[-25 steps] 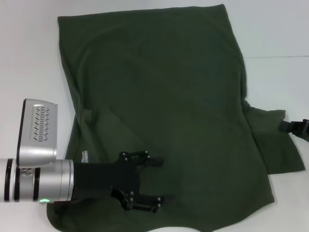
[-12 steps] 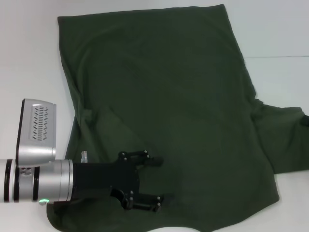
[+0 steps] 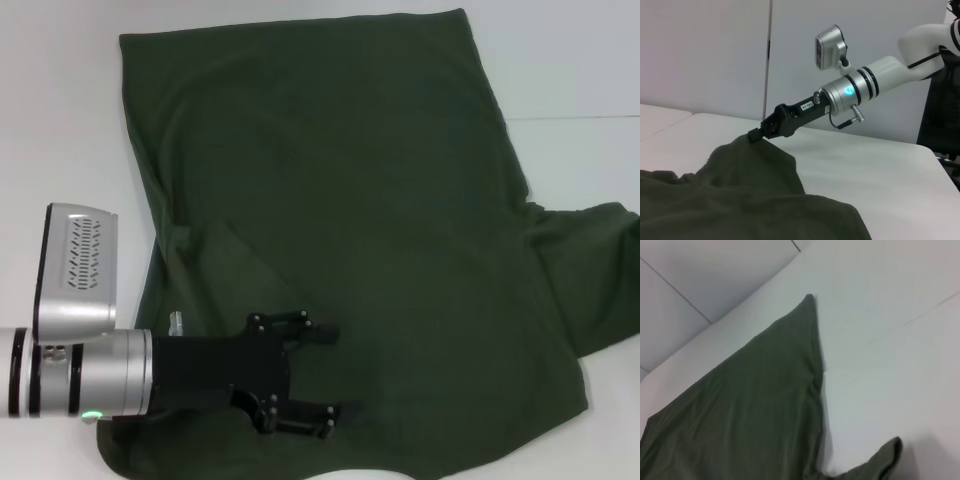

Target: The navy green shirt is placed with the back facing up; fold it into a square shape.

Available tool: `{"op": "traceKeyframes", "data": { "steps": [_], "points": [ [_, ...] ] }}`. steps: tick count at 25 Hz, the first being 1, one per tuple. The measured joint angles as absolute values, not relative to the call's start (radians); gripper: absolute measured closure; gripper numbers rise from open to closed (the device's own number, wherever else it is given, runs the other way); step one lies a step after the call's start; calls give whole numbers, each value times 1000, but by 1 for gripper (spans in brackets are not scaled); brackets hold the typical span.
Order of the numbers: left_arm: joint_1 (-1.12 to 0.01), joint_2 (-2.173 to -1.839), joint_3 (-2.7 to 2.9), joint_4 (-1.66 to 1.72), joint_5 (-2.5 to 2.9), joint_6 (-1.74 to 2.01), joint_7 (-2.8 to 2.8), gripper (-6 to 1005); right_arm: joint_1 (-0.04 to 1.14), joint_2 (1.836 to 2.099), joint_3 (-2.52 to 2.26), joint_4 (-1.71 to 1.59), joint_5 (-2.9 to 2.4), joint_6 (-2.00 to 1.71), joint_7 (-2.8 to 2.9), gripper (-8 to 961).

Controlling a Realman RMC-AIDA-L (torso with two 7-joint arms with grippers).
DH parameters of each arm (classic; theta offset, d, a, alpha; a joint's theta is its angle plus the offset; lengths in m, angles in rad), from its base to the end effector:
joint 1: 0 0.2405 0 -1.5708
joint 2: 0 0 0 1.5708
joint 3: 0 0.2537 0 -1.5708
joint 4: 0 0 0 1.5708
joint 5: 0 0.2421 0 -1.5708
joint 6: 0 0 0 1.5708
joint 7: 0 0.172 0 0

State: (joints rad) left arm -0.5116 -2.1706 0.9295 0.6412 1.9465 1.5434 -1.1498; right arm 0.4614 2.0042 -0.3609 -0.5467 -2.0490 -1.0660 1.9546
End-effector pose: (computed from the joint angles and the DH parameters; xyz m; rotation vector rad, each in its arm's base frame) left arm -0.2327 0.3296 -0.0935 -2.9470 -0.2584 -0.7027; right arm 0.4092 0.3865 0.0526 -1.6971 1.5553 0.7234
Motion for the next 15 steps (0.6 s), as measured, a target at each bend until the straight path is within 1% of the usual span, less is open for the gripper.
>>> {"op": "traceKeyframes", "data": {
  "steps": [15],
  "points": [
    [-516, -2171, 930, 641, 1947, 1541, -1171, 122, 483, 1984, -366, -560, -2028, -1059, 1932, 906]
  ]
}}
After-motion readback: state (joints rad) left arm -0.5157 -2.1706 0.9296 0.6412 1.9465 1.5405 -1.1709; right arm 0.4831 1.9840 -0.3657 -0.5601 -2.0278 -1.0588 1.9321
